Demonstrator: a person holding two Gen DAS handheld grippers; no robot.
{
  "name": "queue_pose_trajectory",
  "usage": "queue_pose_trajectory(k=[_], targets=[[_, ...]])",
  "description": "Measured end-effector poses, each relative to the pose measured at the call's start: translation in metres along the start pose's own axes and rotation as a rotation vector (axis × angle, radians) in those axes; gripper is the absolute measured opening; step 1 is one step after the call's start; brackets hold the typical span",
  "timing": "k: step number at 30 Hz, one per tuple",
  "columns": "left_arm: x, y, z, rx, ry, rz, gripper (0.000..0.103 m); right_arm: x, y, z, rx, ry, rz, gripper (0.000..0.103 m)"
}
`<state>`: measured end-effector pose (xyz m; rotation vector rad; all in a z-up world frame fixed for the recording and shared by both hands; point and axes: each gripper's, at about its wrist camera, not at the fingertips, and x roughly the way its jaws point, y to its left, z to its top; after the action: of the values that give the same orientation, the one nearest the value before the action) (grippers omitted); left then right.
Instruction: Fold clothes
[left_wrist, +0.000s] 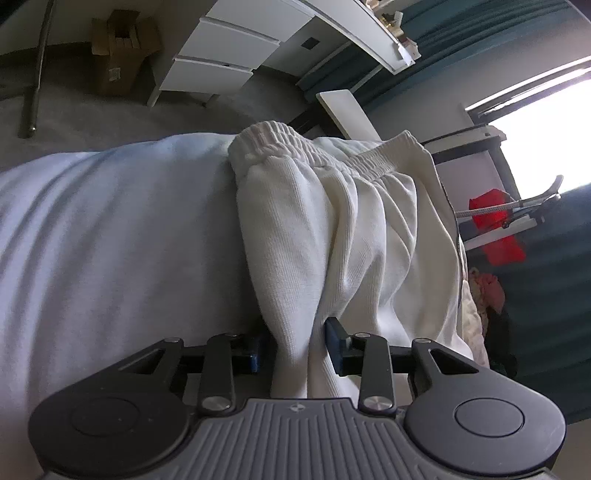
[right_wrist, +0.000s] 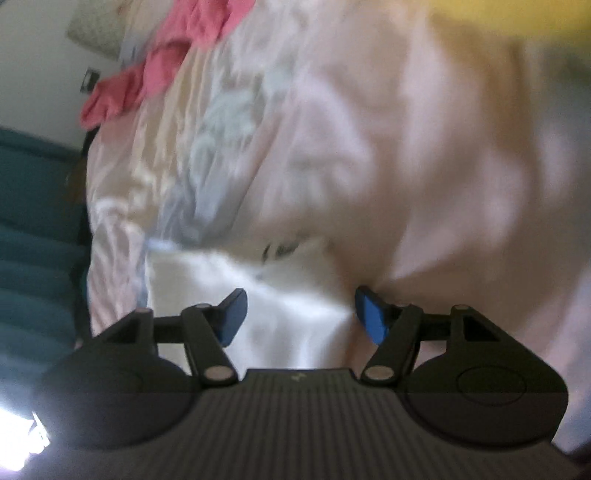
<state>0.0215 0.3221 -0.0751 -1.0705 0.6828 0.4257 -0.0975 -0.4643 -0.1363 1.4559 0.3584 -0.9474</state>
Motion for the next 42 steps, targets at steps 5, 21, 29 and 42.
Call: queue_pose_trajectory(k=[5,21,29,42], targets=[[0.001,0.001,0.001,-0.021,-0.019,-0.034,0.015,0.011,0.032,-0.016,-0.127,0.012,0.084,0.019],[-0.019,0.005,0.0,0.057,0.017,0.009,0.034,0.009,0.017,-0.001,-0.027,-0.024,-0.036,0.024],[-0.056,-0.035,-0.019,0.372,-0.089,0.112,0.074,-0.031,0.06,-0.025,-0.307,-0.238,0.024,0.078],[0.001,-0.189,-0.165,1.121,-0.084,-0.088,0.087,-0.041,0.123,-0.102,-0.797,-0.14,0.285,0.077]])
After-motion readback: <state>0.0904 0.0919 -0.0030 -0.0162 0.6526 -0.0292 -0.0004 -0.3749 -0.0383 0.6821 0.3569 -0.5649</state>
